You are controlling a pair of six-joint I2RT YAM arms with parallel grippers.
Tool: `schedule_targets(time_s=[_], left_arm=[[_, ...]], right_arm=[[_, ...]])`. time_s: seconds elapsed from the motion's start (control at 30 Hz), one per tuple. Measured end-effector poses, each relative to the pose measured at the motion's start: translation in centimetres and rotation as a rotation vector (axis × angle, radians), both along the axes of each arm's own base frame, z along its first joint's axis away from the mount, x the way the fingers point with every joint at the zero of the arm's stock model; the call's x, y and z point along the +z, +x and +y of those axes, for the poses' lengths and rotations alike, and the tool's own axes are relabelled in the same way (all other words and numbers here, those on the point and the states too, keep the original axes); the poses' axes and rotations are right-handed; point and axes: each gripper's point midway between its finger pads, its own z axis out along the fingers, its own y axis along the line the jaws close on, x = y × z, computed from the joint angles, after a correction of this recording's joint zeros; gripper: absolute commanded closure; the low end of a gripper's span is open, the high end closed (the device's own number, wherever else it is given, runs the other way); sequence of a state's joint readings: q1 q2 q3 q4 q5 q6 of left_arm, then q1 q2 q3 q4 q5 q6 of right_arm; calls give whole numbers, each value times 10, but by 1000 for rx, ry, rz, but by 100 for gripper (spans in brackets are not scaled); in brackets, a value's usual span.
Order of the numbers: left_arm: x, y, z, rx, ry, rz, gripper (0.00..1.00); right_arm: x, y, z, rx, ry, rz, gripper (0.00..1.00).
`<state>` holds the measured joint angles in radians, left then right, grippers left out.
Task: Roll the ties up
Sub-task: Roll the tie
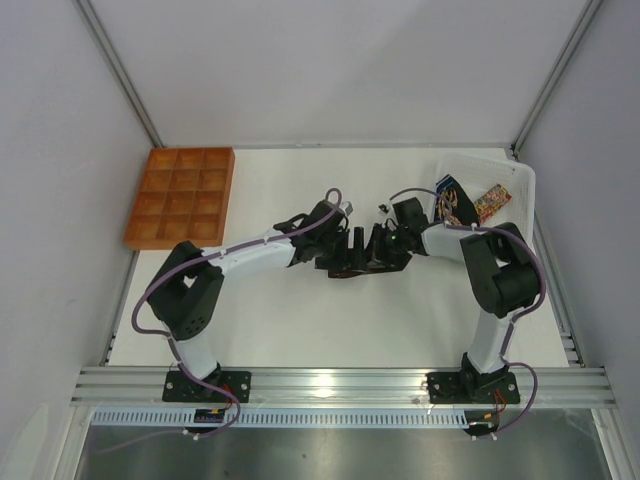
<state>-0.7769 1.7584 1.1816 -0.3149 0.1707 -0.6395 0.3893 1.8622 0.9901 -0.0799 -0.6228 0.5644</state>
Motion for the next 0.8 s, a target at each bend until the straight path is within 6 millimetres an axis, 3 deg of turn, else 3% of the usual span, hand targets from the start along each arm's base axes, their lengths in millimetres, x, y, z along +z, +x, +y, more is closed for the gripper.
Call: schedule_targets(time_s=[0.23,0.43,0.6,0.8], left_arm=[[13,-3,-20,-69,-90,14,16],[37,-2,-29,-110,-144,-11,16],[59,13,-6,-87,-141,-56,22],[81,61,56,78,-96,-139,23]], right_arm=[[23,21,-42,-87,-12,-42,100],[46,23,-51,-94,-14,-95,100],[48,23,-49,-95,-19,-102,100],[27,38,-37,-111,-86,-108,100]])
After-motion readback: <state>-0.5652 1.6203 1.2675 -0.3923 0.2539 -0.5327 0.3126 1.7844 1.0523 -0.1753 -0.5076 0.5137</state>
